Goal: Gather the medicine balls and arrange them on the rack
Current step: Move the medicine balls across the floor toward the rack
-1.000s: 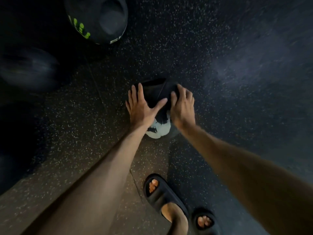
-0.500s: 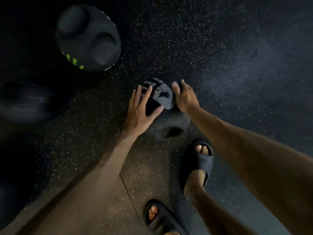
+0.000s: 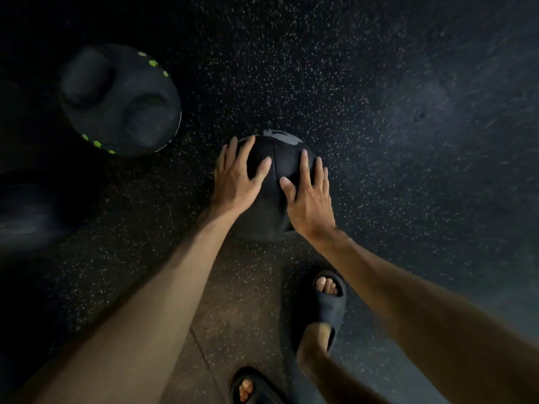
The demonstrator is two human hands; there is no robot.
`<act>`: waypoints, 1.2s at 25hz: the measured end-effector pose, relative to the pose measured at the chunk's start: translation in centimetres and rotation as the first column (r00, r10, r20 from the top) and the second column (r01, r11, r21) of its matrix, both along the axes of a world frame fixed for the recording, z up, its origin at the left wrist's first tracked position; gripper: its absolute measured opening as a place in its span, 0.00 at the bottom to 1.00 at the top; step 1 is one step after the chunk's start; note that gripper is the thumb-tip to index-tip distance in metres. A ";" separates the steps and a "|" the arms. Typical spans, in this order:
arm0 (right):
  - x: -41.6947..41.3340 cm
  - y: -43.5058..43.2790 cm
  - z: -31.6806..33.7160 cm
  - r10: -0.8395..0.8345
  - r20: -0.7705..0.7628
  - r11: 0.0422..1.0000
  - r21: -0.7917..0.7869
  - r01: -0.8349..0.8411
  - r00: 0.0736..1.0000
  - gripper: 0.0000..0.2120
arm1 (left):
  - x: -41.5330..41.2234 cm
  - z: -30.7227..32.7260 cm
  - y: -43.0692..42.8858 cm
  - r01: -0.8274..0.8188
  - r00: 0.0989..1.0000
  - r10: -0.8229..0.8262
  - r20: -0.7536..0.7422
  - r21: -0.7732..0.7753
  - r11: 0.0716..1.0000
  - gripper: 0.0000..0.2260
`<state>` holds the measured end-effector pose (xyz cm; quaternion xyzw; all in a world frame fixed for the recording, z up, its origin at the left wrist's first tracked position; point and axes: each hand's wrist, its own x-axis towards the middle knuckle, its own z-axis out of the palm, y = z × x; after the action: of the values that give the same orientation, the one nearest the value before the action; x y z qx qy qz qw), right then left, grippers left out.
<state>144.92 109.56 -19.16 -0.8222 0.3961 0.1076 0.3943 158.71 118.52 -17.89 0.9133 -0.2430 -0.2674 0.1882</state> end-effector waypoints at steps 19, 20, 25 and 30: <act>17.0 -9.1 0.1 0.208 0.043 0.961 -0.197 -0.196 0.977 0.35 | 10.3 -0.3 -6.0 -0.250 0.967 0.240 -0.090 -0.129 0.960 0.32; 19.5 -10.1 0.0 0.195 0.022 0.967 -0.170 -0.189 0.980 0.34 | 10.0 -0.1 -5.5 -0.205 0.977 0.192 -0.090 -0.173 0.963 0.33; 26.6 -13.9 1.0 0.099 0.001 0.987 -0.128 -0.098 0.995 0.32 | 17.0 -0.6 -8.6 -0.244 0.957 0.222 -0.188 -0.108 0.964 0.32; 22.6 -13.5 1.5 0.245 0.058 0.955 -0.184 -0.231 0.968 0.36 | 24.8 0.0 -13.4 -0.317 0.927 0.304 -0.218 -0.028 0.948 0.30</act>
<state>167.53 96.07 -17.66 -0.8992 0.2860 0.0861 0.3199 183.53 105.16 -17.87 0.9003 -0.0824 -0.3216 0.2815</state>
